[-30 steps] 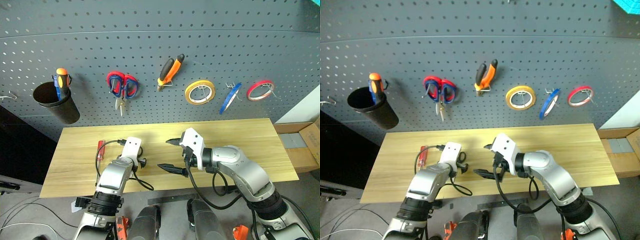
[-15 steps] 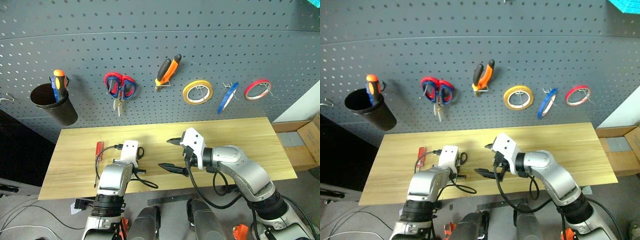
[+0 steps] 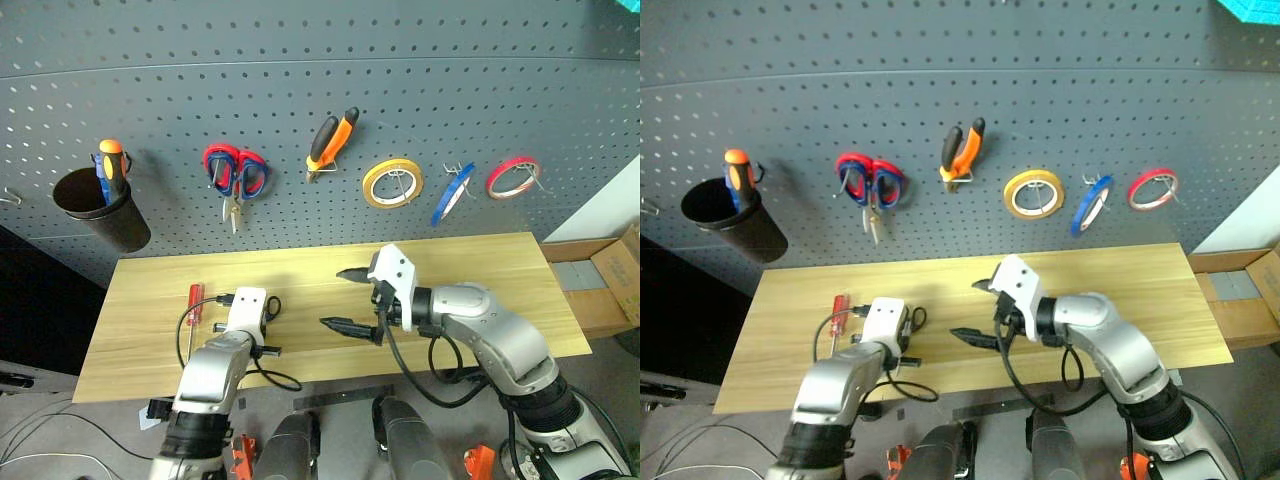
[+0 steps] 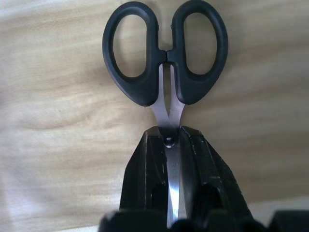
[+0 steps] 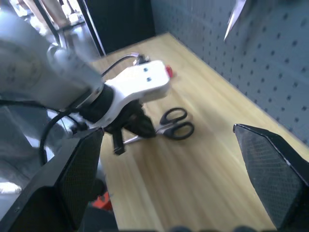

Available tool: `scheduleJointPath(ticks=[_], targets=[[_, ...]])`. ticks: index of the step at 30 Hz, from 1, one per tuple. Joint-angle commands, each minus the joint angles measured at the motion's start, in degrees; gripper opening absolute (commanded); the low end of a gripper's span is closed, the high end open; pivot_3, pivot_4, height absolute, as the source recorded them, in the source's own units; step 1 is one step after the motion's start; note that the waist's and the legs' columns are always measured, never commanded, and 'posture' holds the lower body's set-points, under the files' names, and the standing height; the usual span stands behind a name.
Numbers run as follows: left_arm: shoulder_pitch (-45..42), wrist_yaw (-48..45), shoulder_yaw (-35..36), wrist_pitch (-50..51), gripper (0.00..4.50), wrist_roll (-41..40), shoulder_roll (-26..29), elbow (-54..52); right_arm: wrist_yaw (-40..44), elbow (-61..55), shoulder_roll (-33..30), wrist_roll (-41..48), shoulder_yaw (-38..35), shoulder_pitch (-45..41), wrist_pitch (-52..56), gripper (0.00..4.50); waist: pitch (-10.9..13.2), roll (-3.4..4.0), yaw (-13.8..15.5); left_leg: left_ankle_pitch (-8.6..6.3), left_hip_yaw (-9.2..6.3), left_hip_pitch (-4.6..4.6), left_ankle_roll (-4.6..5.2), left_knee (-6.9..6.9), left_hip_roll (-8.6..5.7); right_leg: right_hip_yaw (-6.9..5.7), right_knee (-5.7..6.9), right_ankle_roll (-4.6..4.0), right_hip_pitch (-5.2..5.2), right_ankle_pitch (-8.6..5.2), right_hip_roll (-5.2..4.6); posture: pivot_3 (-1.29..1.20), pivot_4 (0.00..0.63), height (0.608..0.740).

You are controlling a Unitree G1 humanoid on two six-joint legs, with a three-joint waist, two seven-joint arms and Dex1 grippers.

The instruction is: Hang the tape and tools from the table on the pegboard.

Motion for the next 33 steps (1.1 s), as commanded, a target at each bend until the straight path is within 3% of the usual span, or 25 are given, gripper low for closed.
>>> scheduleJointPath(ticks=[1, 7, 12, 25, 33], targets=[[3.8, -4.2, 1.5, -9.6, 0.09, -1.7, 1.9, -7.6, 3.2, -2.1, -1.1, 4.1, -2.8, -0.2, -0.8, 4.50, 0.0, 0.01, 0.2, -0.01, 0.00, 0.00, 0.01, 0.00, 0.00, -0.01, -0.01, -0.02, 0.00, -0.01, -0.01, -0.07, 0.265, 0.740], [11.5, -10.2, 5.4, -36.2, 0.09, -5.0, 1.3, -14.9, 6.8, 1.2, -2.6, 4.7, -3.4, -1.7, -4.3, 4.50, 0.0, 0.00, 1.4, -0.02, -0.02, -0.08, 0.01, -0.01, -0.02, -0.06, -0.15, -0.05, 0.01, -0.02, -0.06, -0.04, 0.225, 0.740], [13.2, -10.0, 6.9, -50.1, 0.09, -4.2, -0.3, -12.4, 7.2, 3.6, -0.3, 5.4, -4.9, -5.1, -7.3, 4.50, -0.1, 0.02, 1.6, -0.03, 0.01, -0.08, 0.04, -0.01, -0.02, -0.08, -0.15, -0.05, 0.03, -0.02, -0.08, -0.01, 0.213, 0.740], [11.3, -7.7, 8.2, -64.8, 0.09, -1.3, -0.4, -11.8, 7.6, 8.7, 1.5, 4.0, -4.5, -12.3, -12.0, 4.50, -0.3, -0.11, 1.9, 0.03, 0.02, -0.09, -0.06, 0.02, -0.05, -0.13, -0.09, -0.05, 0.00, -0.01, -0.07, 0.04, 0.191, 0.740], [7.4, -5.4, 8.9, -63.7, 0.09, -0.4, -0.1, -9.6, 8.4, 11.2, 2.5, 3.0, -3.9, -13.5, -14.2, 4.50, -0.4, -0.16, 2.3, 0.09, 0.02, -0.07, -0.14, 0.05, -0.07, -0.28, -0.02, -0.05, 0.00, -0.01, -0.06, 0.04, 0.182, 0.740]])
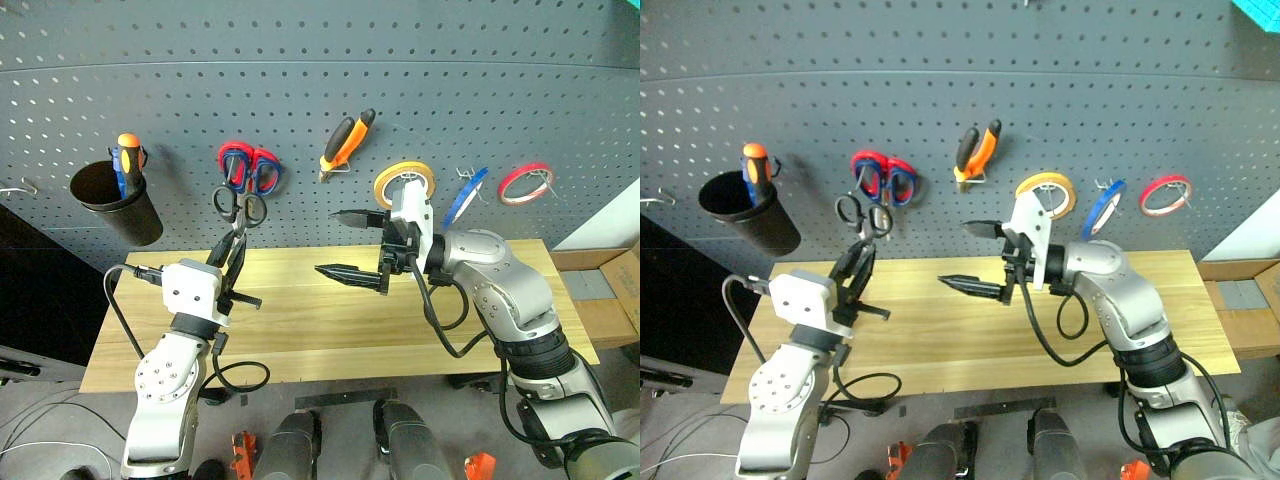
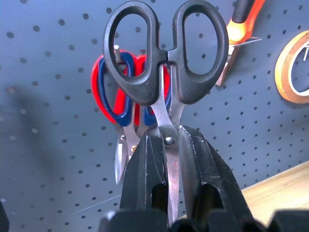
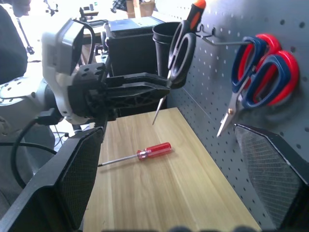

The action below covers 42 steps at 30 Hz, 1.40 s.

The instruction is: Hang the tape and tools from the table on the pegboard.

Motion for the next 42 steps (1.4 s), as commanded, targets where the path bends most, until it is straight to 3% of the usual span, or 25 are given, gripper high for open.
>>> scheduleJointPath(ticks=[1, 21, 31, 35, 42], targets=[[-2.5, 1.1, 1.1, 0.4, 0.09, 0.6, 0.5, -0.3, 0.6, -1.0, 0.5, -0.2, -0.2, -1.3, -1.9, 4.50, 0.0, -0.02, 0.2, 0.00, 0.00, 0.00, 0.00, 0.01, 0.00, -0.02, 0.00, 0.00, 0.00, 0.00, 0.00, 0.04, 0.182, 0.740], [-12.8, 3.3, -2.2, 3.9, 0.09, 2.8, -2.2, 9.3, 0.3, -0.8, 2.8, -1.5, 0.1, -4.0, -2.8, 4.50, -0.6, -0.19, 1.0, 0.02, 0.02, 0.01, -0.03, 0.10, -0.01, -0.04, 0.09, -0.01, -0.03, 0.01, 0.03, 0.03, 0.177, 0.740], [-22.7, 7.9, -1.1, 7.7, 0.09, 5.3, -1.8, 23.8, -1.7, -0.8, 4.1, -2.2, -0.5, -5.1, -3.7, 4.50, -0.9, -0.26, 1.0, 0.02, 0.00, 0.00, -0.03, 0.20, -0.03, -0.07, 0.13, -0.01, -0.02, 0.02, 0.04, 0.03, 0.177, 0.740], [-23.0, 5.3, -2.5, 8.8, 0.09, 4.0, -1.5, 25.5, -2.6, -0.7, 4.3, -2.7, -0.6, -5.4, -3.9, 4.50, -1.4, -0.23, 0.8, 0.02, 0.03, 0.01, -0.04, 0.18, -0.02, -0.04, 0.17, -0.01, -0.10, 0.02, 0.05, 0.02, 0.176, 0.740], [-21.5, 6.0, -1.9, 12.5, 2.40, 3.3, -2.0, 22.8, -4.9, -0.3, 5.1, -3.4, -1.1, -5.6, -4.5, 4.50, -1.9, -0.27, 0.8, 0.02, 0.03, 0.02, -0.03, 0.21, -0.02, -0.03, 0.20, -0.01, -0.08, 0.02, 0.05, 0.02, 0.173, 0.740]])
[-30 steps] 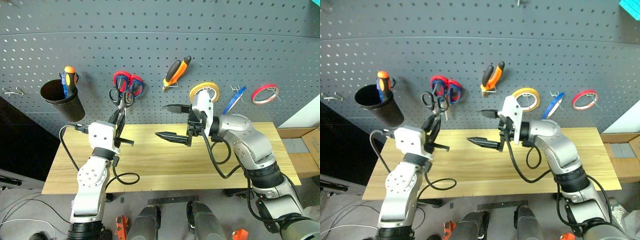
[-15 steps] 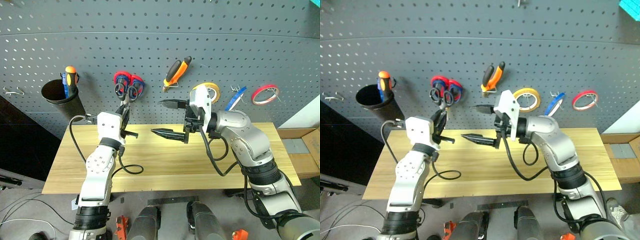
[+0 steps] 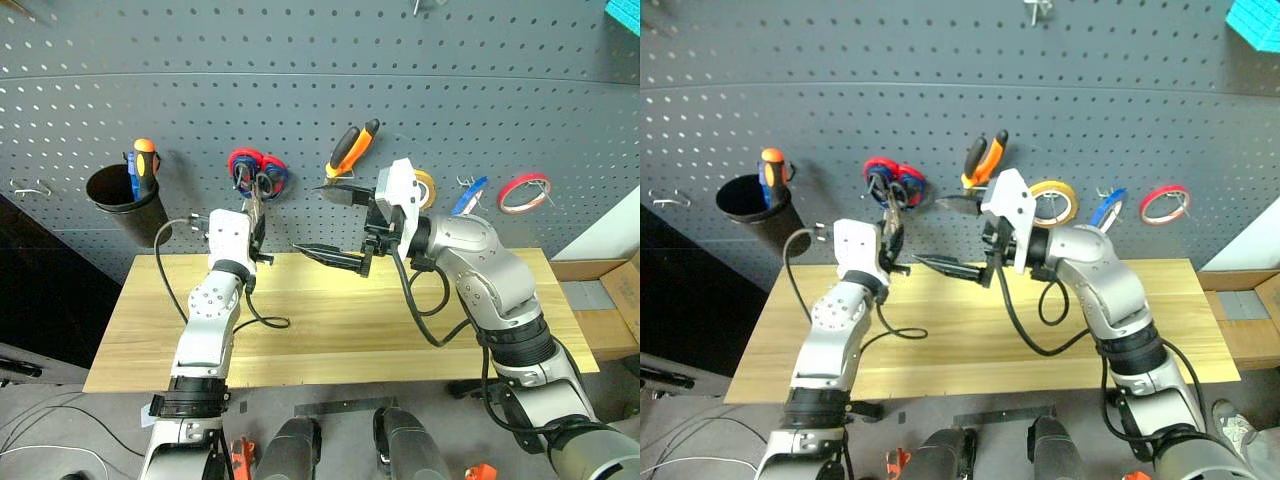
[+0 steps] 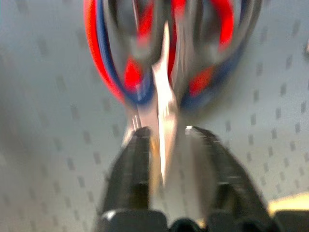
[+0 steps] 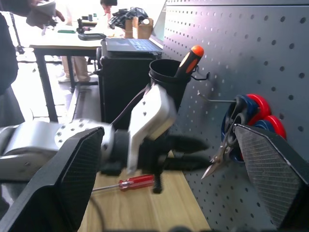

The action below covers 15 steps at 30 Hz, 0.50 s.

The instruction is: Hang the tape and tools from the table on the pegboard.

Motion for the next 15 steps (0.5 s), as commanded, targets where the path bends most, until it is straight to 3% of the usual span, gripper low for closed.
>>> scheduleJointPath(ticks=[1, 5, 11, 15], targets=[[0.6, -0.1, 0.9, 0.0, 2.73, -0.3, 0.8, -2.8, -0.5, -0.9, 0.3, -0.1, -1.1, -1.0, -1.7, 4.50, 0.0, -0.01, 0.1, 0.00, 0.00, 0.00, 0.00, 0.01, 0.00, -0.01, 0.00, 0.00, 0.01, 0.00, 0.00, 0.03, 0.169, 0.740], [4.2, -0.4, 3.0, -1.2, 4.04, -1.3, 1.9, -4.6, 0.0, 0.0, 0.3, -1.0, -0.4, -0.8, -2.7, 4.50, -0.1, 0.00, 0.0, 0.00, 0.02, 0.00, 0.00, 0.02, -0.01, 0.03, 0.00, 0.00, -0.01, 0.00, 0.00, 0.04, 0.160, 0.740], [11.1, -2.7, 8.0, 11.9, 4.04, -4.0, 7.5, -5.7, 4.5, -0.9, -1.5, 0.4, 1.8, 0.9, -0.8, 4.50, -0.4, 0.02, 0.0, 0.00, 0.06, 0.02, 0.00, -0.09, 0.01, 0.10, 0.00, -0.01, -0.09, 0.00, 0.04, 0.05, 0.160, 0.740], [9.6, -3.9, 10.0, 25.5, 4.04, -6.3, 10.8, -6.0, -0.6, 2.0, 0.2, -5.7, 7.0, 2.8, 0.7, 4.50, -0.5, -0.07, 0.3, -0.01, 0.00, 0.02, 0.01, -0.06, 0.01, 0.02, 0.02, 0.00, -0.04, 0.00, 0.04, 0.07, 0.164, 0.740]])
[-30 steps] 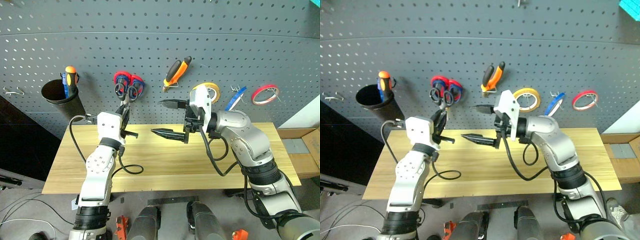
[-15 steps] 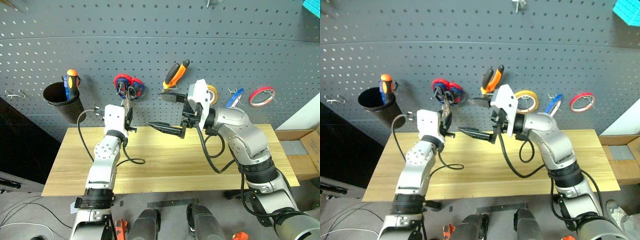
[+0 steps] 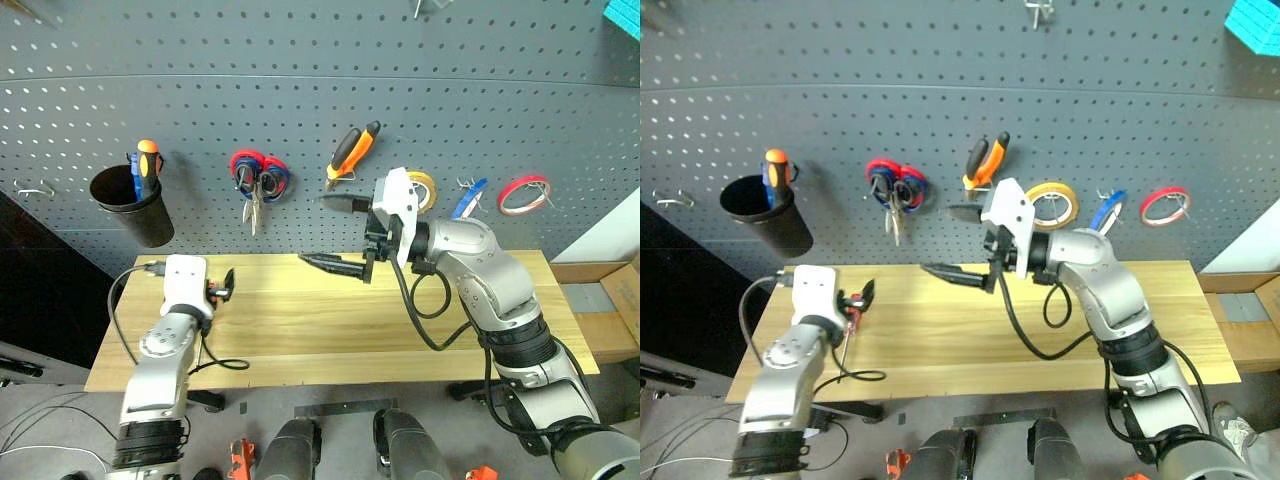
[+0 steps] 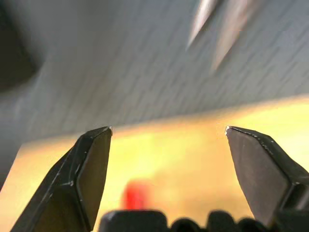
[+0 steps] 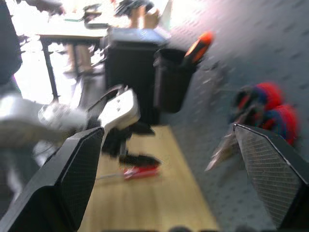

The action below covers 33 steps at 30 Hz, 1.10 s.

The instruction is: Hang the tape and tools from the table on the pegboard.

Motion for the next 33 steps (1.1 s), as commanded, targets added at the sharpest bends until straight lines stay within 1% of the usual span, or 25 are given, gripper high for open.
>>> scheduleJointPath(ticks=[1, 4, 6, 8, 11, 15, 18, 22, 25, 28, 31, 33], targets=[[-2.3, -1.0, 1.0, 10.8, 4.04, -1.7, 2.3, -1.9, -3.8, 1.6, 2.3, -3.4, 2.5, 0.6, 0.6, 4.50, 0.0, 0.00, 0.1, 0.00, 0.00, 0.00, 0.00, 0.02, 0.00, 0.00, 0.00, 0.00, 0.02, 0.00, 0.00, 0.07, 0.165, 0.740], [-4.4, -3.0, -0.7, 17.5, 4.04, -1.0, 5.2, 2.8, -6.8, 6.0, 5.0, -7.1, 5.4, 2.4, -0.6, 4.50, -0.2, -0.13, 0.2, 0.00, -0.04, 0.02, 0.00, 0.10, -0.05, -0.04, 0.02, 0.00, 0.09, 0.00, -0.01, 0.08, 0.164, 0.740], [-4.9, -3.2, -1.9, 18.6, 4.04, -0.2, 6.0, 4.5, -7.5, 7.1, 5.6, -8.8, 6.8, 3.5, -0.5, 4.50, -0.4, -0.19, 0.1, 0.00, -0.07, 0.05, -0.01, 0.08, -0.05, -0.06, 0.03, 0.00, 0.10, 0.00, 0.00, 0.08, 0.163, 0.740], [-6.0, -3.3, -2.6, 19.4, 4.04, -0.2, 5.5, 6.5, -7.9, 7.2, 6.0, -10.0, 7.7, 4.3, -0.3, 4.50, -0.5, -0.19, 0.1, 0.00, -0.04, 0.07, -0.01, 0.06, -0.06, -0.03, 0.01, 0.00, 0.10, 0.00, 0.00, 0.07, 0.166, 0.740], [-8.7, -2.6, -3.4, 20.8, 4.04, -0.1, 4.5, 12.5, -9.1, 8.2, 6.6, -11.3, 7.8, 5.0, 0.9, 4.50, -0.5, -0.20, 0.1, 0.01, -0.07, 0.06, -0.02, 0.07, -0.06, -0.05, 0.02, 0.00, 0.09, 0.00, 0.00, 0.07, 0.174, 0.740], [-11.9, -2.2, -4.3, 18.7, 4.04, 0.5, 3.9, 19.3, -7.6, 8.5, 5.5, -13.1, 9.3, 6.6, -1.2, 4.50, -0.5, -0.23, 0.0, 0.01, -0.07, 0.11, -0.04, 0.07, -0.06, -0.04, 0.04, 0.00, 0.12, 0.01, -0.01, 0.06, 0.180, 0.740], [-14.9, -1.9, -3.8, 16.5, 4.04, 0.1, 2.9, 24.3, -7.1, 8.4, 5.3, -13.9, 9.6, 7.2, -1.3, 4.50, -0.5, -0.23, 0.1, 0.01, -0.08, 0.09, -0.04, 0.07, -0.06, -0.05, 0.02, 0.00, 0.10, 0.01, -0.01, 0.06, 0.184, 0.740], [-17.5, -1.8, -5.3, 13.4, 4.04, 1.4, 2.7, 29.6, -6.8, 7.4, 5.5, -13.9, 9.5, 7.7, -0.4, 4.50, -0.5, -0.24, 0.0, 0.01, -0.07, 0.10, -0.04, 0.08, -0.06, -0.04, 0.02, 0.00, 0.12, 0.01, -0.02, 0.05, 0.187, 0.740], [-19.4, -1.9, -5.4, 15.7, 4.04, 0.9, 2.3, 32.7, -6.8, 6.8, 5.5, -14.0, 9.6, 8.0, -0.1, 4.50, -0.5, -0.24, 0.0, 0.01, -0.07, 0.10, -0.04, 0.08, -0.06, -0.04, 0.03, 0.00, 0.12, 0.01, -0.03, 0.05, 0.186, 0.740], [-19.9, -0.9, -4.9, 16.3, 3.45, 0.9, 2.2, 33.3, -6.9, 6.5, 5.5, -13.9, 9.4, 7.9, 0.1, 4.50, -0.5, -0.24, -0.2, 0.01, -0.06, 0.11, -0.04, 0.07, -0.06, -0.03, 0.04, 0.00, 0.12, 0.01, -0.03, 0.05, 0.189, 0.740], [-19.0, -1.2, -4.6, 17.3, 2.48, 0.4, 2.3, 31.3, -7.0, 6.6, 5.7, -13.8, 9.0, 7.6, 0.4, 4.50, -0.5, -0.24, -0.2, 0.01, -0.06, 0.11, -0.04, 0.07, -0.06, -0.02, 0.04, 0.00, 0.12, 0.01, -0.03, 0.05, 0.188, 0.740], [-17.4, -1.6, -4.5, 17.0, 1.71, 0.2, 2.5, 28.4, -7.3, 6.4, 6.0, -13.5, 8.6, 7.5, 0.9, 4.50, -0.5, -0.24, -0.2, 0.01, -0.05, 0.12, -0.04, 0.07, -0.06, -0.01, 0.05, 0.00, 0.12, 0.01, -0.03, 0.06, 0.189, 0.740]])
